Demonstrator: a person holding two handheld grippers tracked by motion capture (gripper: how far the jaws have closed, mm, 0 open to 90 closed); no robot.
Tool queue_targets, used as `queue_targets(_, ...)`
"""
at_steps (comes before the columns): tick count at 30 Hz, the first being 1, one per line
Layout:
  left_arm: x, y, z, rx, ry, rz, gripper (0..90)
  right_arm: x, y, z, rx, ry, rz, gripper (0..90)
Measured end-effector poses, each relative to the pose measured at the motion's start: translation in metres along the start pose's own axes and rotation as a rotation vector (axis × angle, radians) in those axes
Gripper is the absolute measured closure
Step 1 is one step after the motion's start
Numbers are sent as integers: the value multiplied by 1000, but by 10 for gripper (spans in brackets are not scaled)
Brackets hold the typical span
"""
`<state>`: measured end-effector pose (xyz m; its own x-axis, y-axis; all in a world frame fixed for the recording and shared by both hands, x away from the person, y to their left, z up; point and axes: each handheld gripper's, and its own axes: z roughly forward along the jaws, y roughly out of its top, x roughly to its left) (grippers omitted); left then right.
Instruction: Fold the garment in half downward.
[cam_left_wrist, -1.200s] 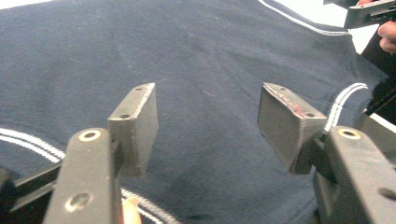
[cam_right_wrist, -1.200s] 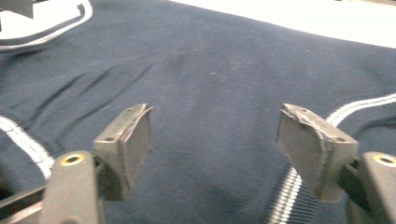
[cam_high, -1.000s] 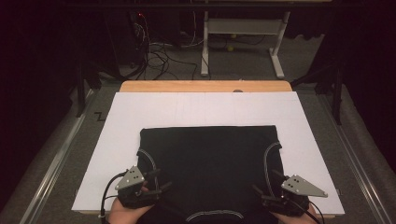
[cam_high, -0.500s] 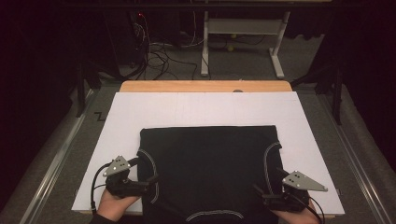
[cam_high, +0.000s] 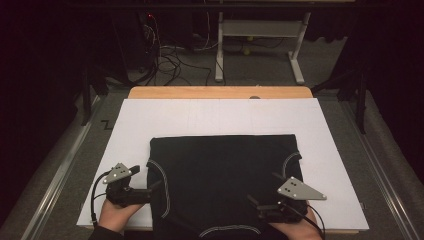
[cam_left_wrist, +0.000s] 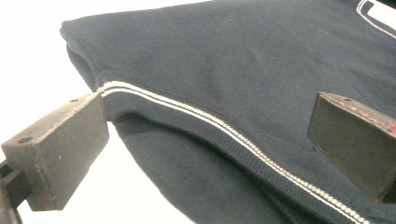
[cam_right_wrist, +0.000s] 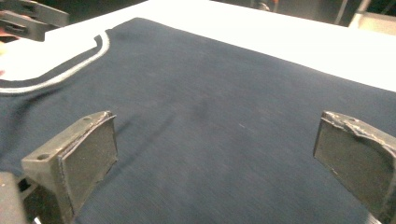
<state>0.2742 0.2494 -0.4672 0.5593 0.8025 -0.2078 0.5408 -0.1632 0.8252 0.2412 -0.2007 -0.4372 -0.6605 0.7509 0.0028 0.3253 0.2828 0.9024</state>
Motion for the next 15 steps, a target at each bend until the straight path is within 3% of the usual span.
queue_targets(7, 11, 0, 0, 0, 2, -20, 0, 24, 11, 27, 7, 56, -31, 0)
queue_targets(15, 13, 4, 1, -12, -4, -23, 0, 58, 17, 56, 30, 135, -65, 0)
